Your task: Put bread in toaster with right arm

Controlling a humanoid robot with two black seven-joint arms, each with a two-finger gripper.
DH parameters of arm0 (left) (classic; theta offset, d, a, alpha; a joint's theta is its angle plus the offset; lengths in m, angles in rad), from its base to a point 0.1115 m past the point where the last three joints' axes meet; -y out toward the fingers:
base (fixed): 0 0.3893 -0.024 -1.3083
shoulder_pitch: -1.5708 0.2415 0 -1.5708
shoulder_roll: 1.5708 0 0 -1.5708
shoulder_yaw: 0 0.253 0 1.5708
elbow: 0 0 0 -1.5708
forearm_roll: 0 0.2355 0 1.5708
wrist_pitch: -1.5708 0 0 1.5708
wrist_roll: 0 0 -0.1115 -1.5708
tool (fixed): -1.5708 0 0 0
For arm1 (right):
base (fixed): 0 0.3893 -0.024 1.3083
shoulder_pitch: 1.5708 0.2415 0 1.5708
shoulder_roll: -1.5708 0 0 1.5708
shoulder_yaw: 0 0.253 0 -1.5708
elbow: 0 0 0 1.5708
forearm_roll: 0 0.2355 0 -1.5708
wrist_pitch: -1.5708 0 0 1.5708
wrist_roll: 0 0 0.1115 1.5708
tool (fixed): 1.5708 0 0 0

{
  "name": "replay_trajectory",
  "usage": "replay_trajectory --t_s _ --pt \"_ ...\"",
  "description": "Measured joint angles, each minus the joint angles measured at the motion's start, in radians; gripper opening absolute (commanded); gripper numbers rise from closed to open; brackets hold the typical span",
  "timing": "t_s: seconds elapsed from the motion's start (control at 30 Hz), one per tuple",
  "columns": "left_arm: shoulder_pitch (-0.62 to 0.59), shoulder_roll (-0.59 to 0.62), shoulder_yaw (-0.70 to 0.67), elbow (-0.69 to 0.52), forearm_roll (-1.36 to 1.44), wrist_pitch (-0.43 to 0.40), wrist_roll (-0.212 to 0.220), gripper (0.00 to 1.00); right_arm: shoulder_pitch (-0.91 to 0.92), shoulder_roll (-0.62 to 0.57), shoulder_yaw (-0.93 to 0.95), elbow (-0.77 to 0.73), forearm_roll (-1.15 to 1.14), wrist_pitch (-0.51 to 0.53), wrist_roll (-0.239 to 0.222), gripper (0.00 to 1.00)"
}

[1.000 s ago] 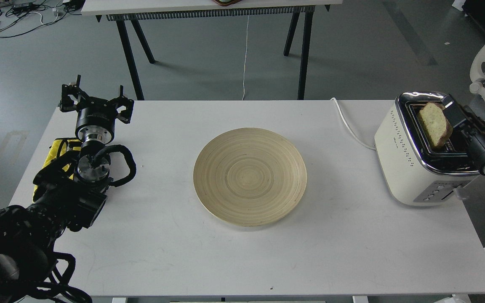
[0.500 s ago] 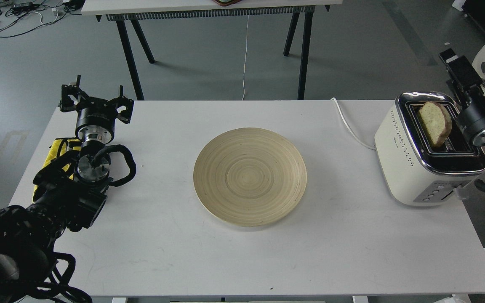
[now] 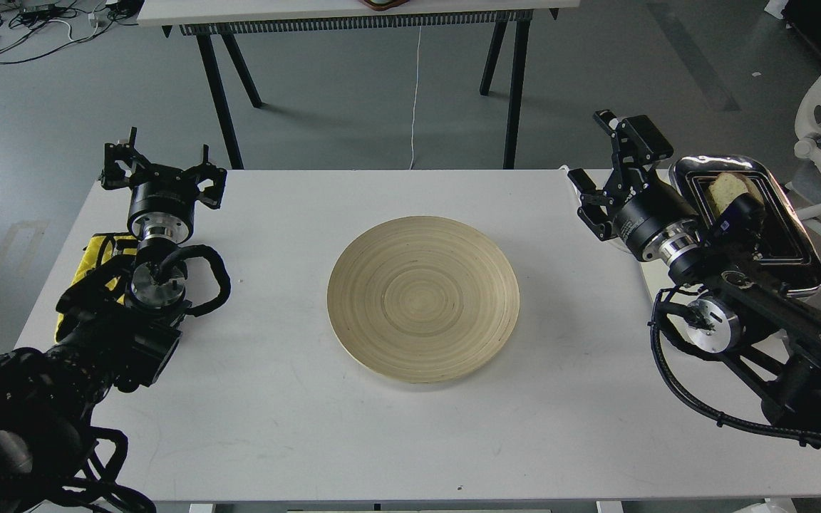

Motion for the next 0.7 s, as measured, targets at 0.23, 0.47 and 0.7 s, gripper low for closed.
replay_trajectory --t_s 0.23,0.47,0.7 --pt "0.000 0.000 0.001 -0.001 0.000 0.000 0.000 1.00 -0.012 0.160 0.111 -0.193 0.169 0.246 0.027 0.97" --pt "0.000 0.000 0.000 -0.001 0.000 0.000 0.000 1.00 -0.014 0.211 0.193 -0.297 0.255 0.378 0.028 0.97" --pt "0.000 0.000 0.000 -0.001 0.000 0.000 0.000 1.00 -0.021 0.216 0.223 -0.333 0.317 0.461 0.029 0.97"
